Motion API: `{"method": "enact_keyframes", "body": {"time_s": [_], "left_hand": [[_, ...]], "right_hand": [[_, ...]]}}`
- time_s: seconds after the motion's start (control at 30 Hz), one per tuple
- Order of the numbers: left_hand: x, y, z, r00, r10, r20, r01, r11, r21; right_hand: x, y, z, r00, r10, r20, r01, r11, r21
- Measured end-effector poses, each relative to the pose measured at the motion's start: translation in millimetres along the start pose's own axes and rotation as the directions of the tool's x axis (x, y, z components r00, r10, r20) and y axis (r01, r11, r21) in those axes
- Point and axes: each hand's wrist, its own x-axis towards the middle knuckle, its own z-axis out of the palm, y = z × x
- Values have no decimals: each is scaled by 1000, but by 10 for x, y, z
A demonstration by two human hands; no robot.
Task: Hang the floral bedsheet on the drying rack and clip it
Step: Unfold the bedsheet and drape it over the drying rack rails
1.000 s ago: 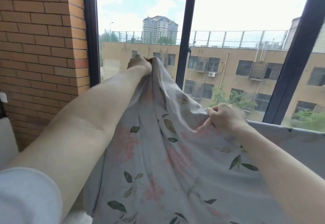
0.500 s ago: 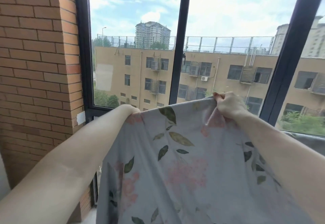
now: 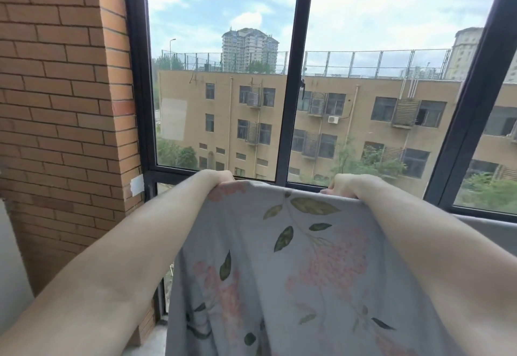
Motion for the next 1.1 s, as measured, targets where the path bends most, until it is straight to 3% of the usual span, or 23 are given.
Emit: {"method": "enact_keyframes", "body": {"time_s": [0.03,0.1,0.23,0.33,0.47,0.57,0.63,0.7,0.83,1.1], "left_hand": [[-12,-5,-10,999,20,-34,-20,1000,12],[-98,26,-66,991,40,-128,-45,998,-35],[-380,210,-213,934,173,-314,-205,976,-72],[-736,346,-169,881,360,-306,-395,917,-59],[-1050,330,70,874,457,-166,-423,883,203],[-1055,320,170,858,466,-217,-384,862,332],[-1024,307,221,842,467,-270,-372,865,338],[-1001,310,257,826,474,-305,-366,862,350],[-977,331,349,795,504,-338,-363,841,401],[-1056,361,467,782,517,-349,-363,832,419]], "right_hand": [[-1,-19,5,993,0,118,6,998,-56],[29,-18,8,977,3,211,17,995,-95],[244,15,34,981,-46,187,54,998,-37],[176,-98,32,975,-122,189,117,993,33],[7,-170,-24,976,-218,0,211,944,255],[-242,-240,-231,944,-277,-178,330,790,517],[-523,-323,-363,907,-331,-261,422,704,571],[-821,-381,-373,858,-379,-347,513,677,527],[-1332,-342,-9,784,-359,-506,566,749,344],[-1358,-253,632,695,-258,-671,391,919,52]]}}
